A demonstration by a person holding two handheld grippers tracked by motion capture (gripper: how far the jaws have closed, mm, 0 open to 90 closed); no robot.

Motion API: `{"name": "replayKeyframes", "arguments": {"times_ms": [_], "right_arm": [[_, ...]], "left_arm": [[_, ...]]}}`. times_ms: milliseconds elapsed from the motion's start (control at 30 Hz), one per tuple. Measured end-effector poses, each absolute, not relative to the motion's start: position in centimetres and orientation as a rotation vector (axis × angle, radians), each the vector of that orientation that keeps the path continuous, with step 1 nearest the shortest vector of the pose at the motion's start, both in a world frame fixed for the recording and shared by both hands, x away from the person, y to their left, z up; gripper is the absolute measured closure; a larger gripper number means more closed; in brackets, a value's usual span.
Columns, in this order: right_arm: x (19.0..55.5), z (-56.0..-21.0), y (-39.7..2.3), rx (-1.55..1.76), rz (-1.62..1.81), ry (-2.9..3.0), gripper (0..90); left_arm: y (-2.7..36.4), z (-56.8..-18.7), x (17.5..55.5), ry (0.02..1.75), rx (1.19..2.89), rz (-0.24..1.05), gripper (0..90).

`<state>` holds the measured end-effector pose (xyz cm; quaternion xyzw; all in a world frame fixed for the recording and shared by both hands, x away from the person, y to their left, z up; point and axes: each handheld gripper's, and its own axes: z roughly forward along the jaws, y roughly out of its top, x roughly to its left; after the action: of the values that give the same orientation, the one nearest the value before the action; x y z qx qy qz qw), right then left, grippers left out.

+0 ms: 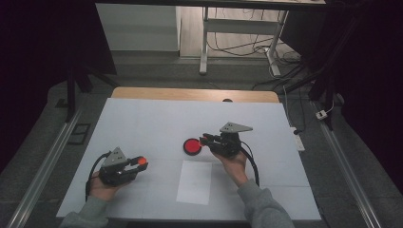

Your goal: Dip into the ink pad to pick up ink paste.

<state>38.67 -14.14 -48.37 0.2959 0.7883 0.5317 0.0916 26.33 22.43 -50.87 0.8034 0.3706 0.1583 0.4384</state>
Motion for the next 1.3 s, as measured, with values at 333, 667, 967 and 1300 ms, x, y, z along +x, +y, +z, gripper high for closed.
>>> {"name": "replayKeyframes", "arguments": {"times_ms": [333, 667, 967, 1300], "right_arm": [[39.6, -48.9, -13.0, 0.894, 1.573, 2.352, 72.5], [40.3, -49.8, -11.8, 0.894, 1.515, 2.383, 72.5], [41.1, -50.9, -11.0, 0.900, 1.470, 2.401, 72.5], [41.3, -51.5, -10.8, 0.902, 1.437, 2.408, 72.4]], "left_arm": [[22.3, -50.9, 26.3, 0.915, 2.003, 0.390, 64.6], [22.3, -50.9, 26.4, 0.914, 2.003, 0.388, 64.6], [22.4, -50.9, 26.4, 0.913, 1.999, 0.389, 64.6], [22.4, -50.9, 26.4, 0.912, 1.999, 0.388, 64.6]]}}
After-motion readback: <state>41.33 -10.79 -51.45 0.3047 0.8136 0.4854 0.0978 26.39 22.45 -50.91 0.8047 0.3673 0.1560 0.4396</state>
